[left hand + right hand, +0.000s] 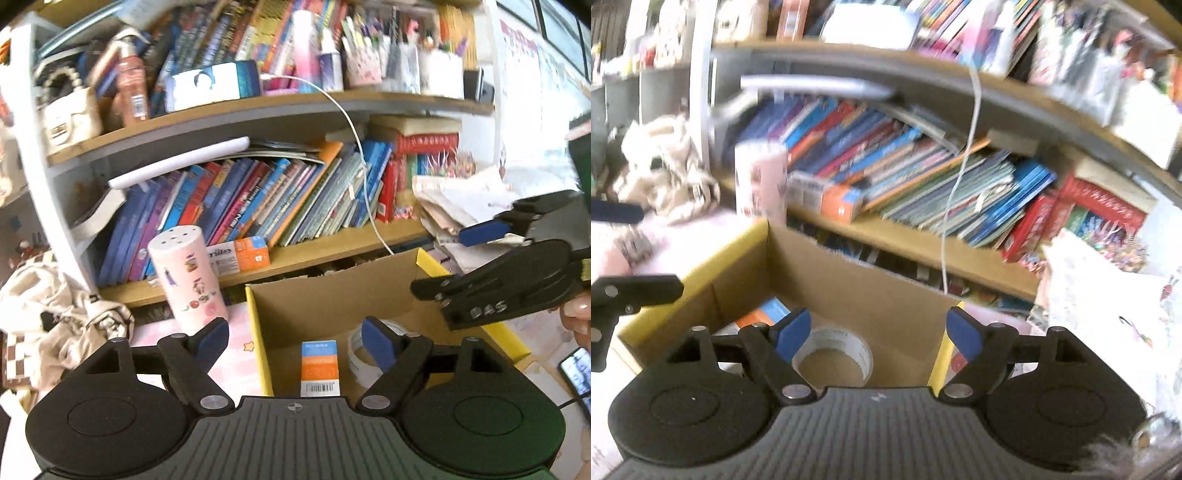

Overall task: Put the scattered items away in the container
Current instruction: 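Lower both items into the yellow box and open both grippers, then withdraw both tools from the yellow box toward the pink plush pig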

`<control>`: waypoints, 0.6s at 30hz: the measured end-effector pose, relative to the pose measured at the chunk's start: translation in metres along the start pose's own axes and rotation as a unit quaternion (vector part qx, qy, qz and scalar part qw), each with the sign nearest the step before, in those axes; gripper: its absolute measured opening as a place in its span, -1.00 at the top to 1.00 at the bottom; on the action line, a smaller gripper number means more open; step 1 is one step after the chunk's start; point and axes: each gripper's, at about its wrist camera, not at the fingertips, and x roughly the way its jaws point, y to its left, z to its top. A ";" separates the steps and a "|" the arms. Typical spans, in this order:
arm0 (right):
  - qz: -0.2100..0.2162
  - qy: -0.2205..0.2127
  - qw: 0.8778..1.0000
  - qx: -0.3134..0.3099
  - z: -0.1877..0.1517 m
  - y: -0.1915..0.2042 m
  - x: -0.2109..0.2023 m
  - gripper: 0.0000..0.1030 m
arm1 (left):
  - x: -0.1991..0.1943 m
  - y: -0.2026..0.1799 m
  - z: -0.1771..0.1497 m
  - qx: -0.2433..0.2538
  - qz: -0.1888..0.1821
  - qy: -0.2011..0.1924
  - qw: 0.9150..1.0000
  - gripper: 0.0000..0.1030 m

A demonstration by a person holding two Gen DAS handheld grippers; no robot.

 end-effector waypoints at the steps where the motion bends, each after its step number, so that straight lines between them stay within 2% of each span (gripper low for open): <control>1: -0.001 -0.008 1.000 0.006 -0.001 0.000 -0.008 -0.56 | -0.005 0.002 -0.001 -0.006 0.000 -0.001 1.000 -0.58; 10: -0.008 -0.037 0.998 0.045 -0.019 0.005 -0.061 -0.58 | -0.042 0.003 -0.022 -0.015 0.012 -0.008 1.000 -0.61; 18: -0.007 -0.015 0.998 0.061 -0.049 0.016 -0.079 -0.60 | -0.059 -0.002 -0.053 -0.012 0.020 0.025 0.999 -0.61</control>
